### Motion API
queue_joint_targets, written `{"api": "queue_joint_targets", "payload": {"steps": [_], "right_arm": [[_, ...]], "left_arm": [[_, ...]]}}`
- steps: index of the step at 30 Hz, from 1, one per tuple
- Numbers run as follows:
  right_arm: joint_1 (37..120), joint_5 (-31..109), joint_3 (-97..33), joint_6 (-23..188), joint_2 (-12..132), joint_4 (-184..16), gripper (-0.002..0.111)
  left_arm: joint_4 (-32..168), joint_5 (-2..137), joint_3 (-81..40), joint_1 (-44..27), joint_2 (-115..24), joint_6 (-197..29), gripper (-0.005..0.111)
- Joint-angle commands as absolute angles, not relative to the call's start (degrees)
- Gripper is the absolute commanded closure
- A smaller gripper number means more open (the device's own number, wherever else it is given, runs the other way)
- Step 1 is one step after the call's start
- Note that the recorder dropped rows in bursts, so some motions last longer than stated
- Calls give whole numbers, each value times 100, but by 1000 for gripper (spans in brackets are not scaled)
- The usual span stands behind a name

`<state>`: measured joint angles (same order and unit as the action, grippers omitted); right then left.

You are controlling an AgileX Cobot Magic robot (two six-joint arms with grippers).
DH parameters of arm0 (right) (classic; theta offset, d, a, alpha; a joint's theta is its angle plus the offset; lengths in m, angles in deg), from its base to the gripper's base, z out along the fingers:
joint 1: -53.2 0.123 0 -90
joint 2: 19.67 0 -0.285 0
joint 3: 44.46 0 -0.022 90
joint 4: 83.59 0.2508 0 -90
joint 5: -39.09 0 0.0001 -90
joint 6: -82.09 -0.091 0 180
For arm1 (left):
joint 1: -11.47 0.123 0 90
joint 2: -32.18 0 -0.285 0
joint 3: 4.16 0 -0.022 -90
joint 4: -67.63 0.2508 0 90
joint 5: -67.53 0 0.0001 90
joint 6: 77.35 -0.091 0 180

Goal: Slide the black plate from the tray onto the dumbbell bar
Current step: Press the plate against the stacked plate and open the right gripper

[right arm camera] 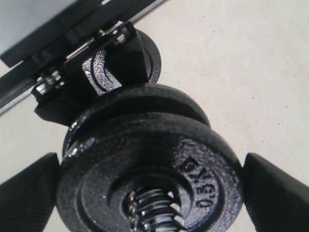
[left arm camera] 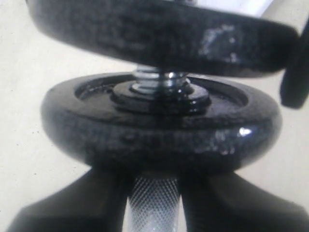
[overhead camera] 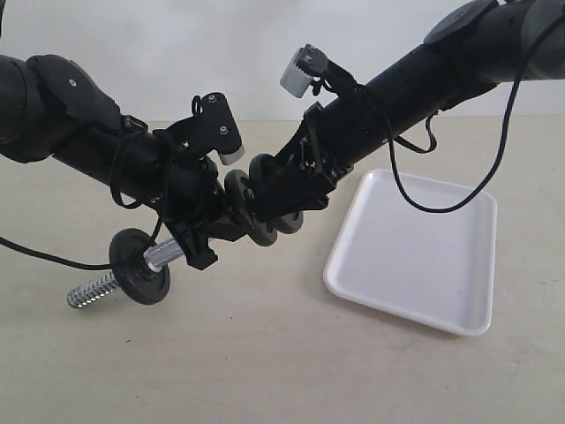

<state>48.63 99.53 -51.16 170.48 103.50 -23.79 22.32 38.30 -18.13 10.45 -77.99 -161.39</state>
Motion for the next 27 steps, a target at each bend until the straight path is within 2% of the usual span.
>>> {"api": "queue_joint_targets", "payload": {"steps": [1, 27], "right_arm": [[4977, 9741, -5127, 17109, 10368, -2220, 108], [4977, 9437, -5127, 17109, 10368, -2229, 108]], "left_arm": [[1256, 4250, -1496, 965, -7299, -16046, 103], [1175, 4375, -1496, 965, -7889, -15961, 103]]}}
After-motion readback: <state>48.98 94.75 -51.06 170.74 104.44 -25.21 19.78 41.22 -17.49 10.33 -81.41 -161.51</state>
